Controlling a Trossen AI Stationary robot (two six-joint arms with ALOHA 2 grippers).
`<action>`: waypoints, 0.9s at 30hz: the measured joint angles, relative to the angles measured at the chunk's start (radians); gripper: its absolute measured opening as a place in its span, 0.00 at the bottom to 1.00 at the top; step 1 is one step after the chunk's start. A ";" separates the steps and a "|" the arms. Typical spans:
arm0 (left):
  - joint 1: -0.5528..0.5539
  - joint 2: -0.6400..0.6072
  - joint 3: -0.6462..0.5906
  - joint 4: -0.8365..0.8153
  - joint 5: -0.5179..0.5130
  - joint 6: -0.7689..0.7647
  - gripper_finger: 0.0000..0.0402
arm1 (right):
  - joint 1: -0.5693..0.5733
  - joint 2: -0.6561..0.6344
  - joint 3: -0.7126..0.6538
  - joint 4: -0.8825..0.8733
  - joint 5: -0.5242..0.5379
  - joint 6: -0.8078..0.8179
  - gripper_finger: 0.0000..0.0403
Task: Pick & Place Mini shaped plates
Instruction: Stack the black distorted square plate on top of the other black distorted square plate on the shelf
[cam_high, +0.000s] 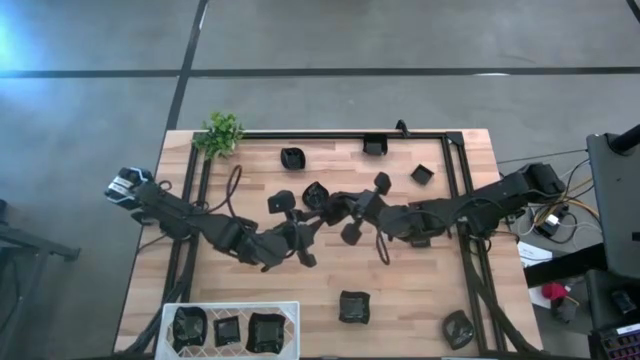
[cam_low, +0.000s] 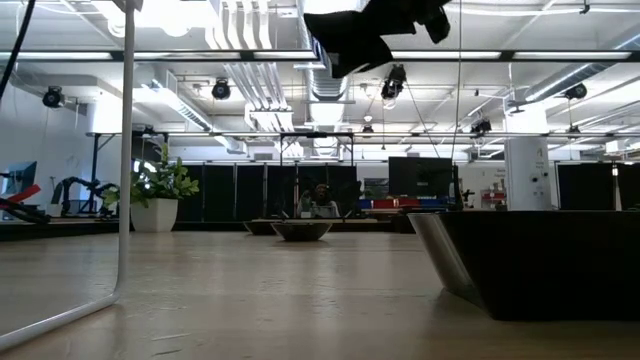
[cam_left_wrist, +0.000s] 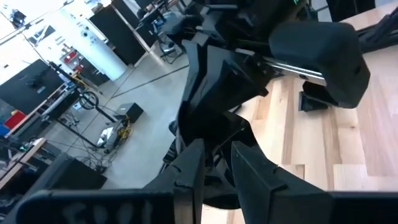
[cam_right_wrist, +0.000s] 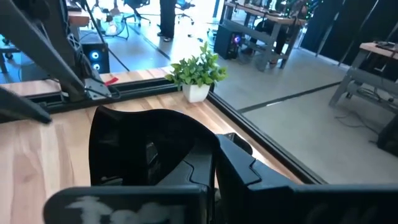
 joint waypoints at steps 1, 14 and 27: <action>0.001 0.000 0.000 0.000 0.000 0.003 0.19 | 0.000 0.004 0.008 0.000 0.000 -0.003 0.03; 0.008 0.006 0.000 -0.024 -0.133 0.023 0.19 | 0.000 0.022 0.060 0.000 -0.002 -0.046 0.03; 0.041 0.006 0.000 -0.023 -0.153 -0.042 0.19 | -0.001 0.022 0.064 0.000 0.000 -0.049 0.03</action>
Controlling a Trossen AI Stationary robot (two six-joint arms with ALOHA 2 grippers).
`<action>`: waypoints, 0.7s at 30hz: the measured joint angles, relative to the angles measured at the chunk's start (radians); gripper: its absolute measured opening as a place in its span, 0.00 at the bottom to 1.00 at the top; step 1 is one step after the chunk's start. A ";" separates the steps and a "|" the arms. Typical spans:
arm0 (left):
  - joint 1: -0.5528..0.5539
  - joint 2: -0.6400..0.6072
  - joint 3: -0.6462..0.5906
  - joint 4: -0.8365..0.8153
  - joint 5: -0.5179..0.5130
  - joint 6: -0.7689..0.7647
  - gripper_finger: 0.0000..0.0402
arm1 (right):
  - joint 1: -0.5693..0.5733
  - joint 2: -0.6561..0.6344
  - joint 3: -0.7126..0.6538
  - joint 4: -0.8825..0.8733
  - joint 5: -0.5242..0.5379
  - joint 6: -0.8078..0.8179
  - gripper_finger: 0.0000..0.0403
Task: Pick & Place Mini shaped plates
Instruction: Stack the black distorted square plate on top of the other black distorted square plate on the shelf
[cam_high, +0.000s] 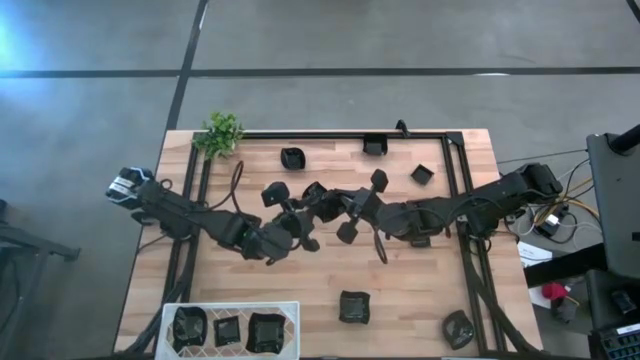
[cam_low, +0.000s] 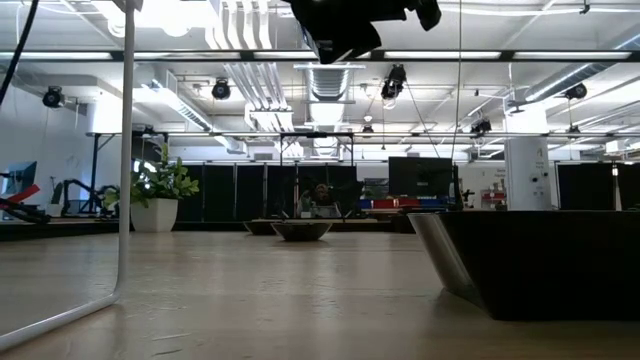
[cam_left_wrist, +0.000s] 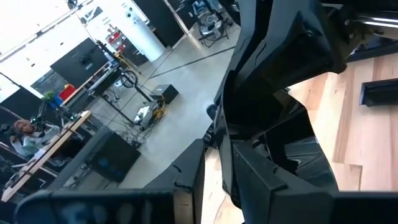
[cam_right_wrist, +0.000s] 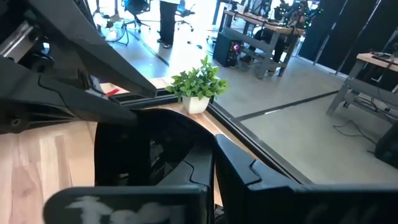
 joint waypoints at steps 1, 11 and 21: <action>0.000 0.000 0.000 0.000 0.000 0.000 0.19 | 0.000 0.000 0.000 0.000 0.000 0.000 0.03; 0.007 0.000 0.000 0.000 0.067 -0.015 0.16 | 0.001 0.000 0.000 0.001 -0.002 -0.005 0.03; 0.031 0.000 0.000 0.000 0.067 -0.048 0.14 | 0.000 0.000 0.000 0.001 0.000 -0.003 0.03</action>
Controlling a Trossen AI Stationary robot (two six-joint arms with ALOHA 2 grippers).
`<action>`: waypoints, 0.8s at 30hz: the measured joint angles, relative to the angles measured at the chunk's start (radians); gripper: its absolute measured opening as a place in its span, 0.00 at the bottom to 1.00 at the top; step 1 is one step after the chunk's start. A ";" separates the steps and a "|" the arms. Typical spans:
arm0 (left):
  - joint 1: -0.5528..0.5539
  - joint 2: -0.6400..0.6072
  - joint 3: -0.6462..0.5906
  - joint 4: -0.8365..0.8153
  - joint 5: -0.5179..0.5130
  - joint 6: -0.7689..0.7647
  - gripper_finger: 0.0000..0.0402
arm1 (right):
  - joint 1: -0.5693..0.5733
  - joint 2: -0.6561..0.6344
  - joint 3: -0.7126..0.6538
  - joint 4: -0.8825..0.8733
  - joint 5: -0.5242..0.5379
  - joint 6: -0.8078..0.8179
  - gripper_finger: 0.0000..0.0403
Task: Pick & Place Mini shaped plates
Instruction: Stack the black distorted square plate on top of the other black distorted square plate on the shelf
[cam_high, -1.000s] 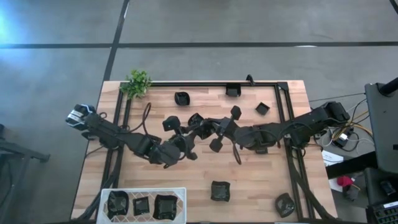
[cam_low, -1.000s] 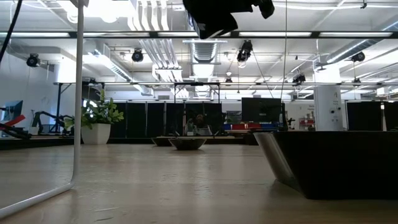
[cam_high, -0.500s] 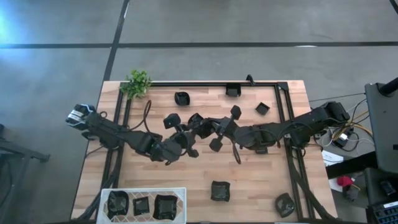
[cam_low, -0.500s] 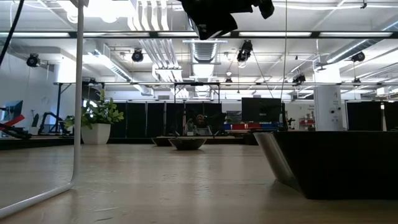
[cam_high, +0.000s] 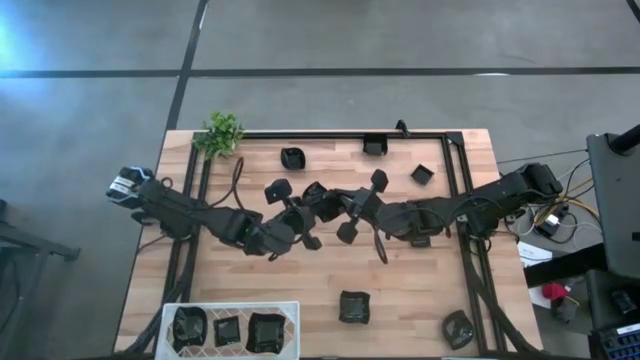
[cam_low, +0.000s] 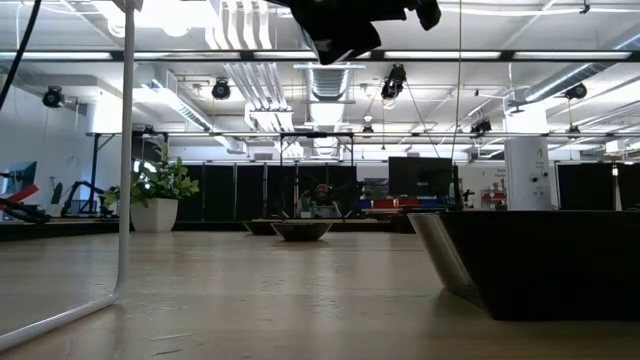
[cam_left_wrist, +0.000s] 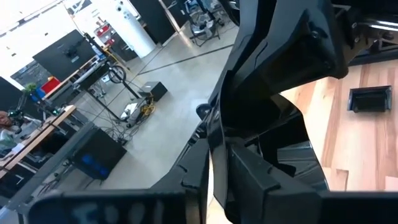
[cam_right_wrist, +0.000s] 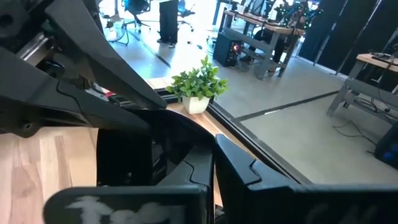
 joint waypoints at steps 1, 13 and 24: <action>0.000 0.000 0.000 0.000 0.000 0.000 0.12 | 0.000 -0.001 0.000 0.000 0.000 0.002 0.03; 0.000 0.000 0.000 0.000 0.001 0.006 0.00 | 0.000 -0.001 0.000 0.000 -0.002 0.005 0.03; 0.001 0.000 0.000 -0.001 -0.001 -0.012 0.00 | 0.012 -0.006 0.000 -0.001 -0.015 -0.027 0.26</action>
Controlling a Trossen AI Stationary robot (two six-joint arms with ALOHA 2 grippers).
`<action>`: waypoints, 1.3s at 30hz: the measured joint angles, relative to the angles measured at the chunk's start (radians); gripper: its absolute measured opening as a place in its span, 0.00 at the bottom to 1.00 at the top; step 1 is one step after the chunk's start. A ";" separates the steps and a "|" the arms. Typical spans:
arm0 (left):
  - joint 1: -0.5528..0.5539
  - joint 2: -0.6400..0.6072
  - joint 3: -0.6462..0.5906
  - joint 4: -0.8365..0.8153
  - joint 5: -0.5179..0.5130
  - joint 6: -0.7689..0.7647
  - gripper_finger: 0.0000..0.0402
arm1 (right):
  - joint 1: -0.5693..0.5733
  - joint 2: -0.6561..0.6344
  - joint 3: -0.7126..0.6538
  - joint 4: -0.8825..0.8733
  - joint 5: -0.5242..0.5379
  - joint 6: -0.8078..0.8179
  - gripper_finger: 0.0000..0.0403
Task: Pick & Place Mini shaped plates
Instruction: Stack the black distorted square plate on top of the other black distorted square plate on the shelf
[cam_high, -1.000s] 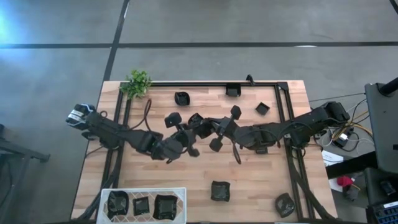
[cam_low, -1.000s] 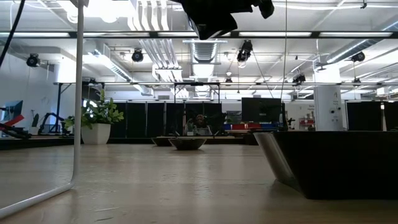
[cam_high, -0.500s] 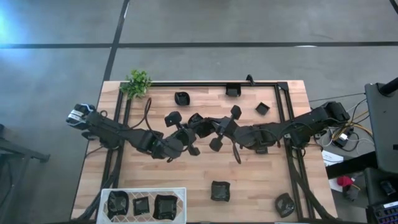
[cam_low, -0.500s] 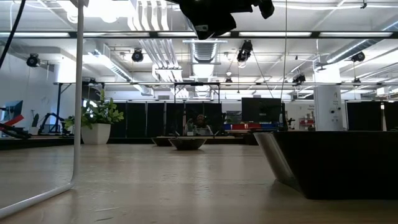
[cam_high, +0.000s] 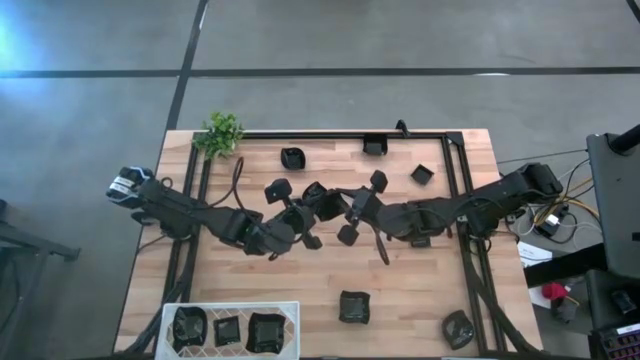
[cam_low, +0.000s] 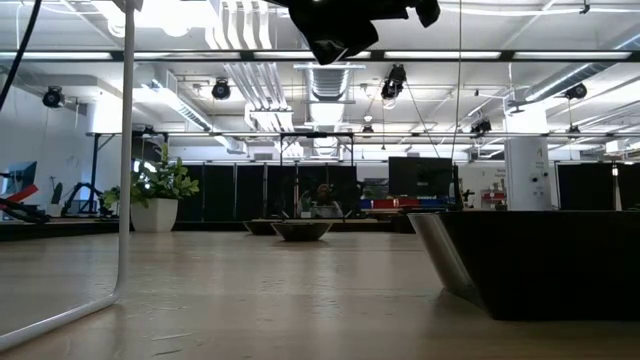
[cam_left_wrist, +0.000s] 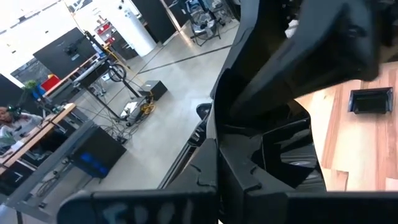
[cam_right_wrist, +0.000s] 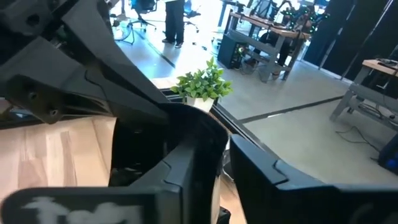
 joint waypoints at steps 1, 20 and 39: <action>0.000 0.000 0.000 0.000 0.000 -0.005 0.00 | 0.007 -0.002 0.000 0.000 0.000 0.001 0.28; -0.040 -0.259 0.001 -0.430 0.239 -0.407 0.00 | 0.216 -0.175 0.002 -0.114 0.002 -0.025 0.44; -0.152 -0.375 0.001 -0.602 0.961 -0.831 0.00 | 0.242 -0.200 0.001 -0.136 0.005 -0.018 0.44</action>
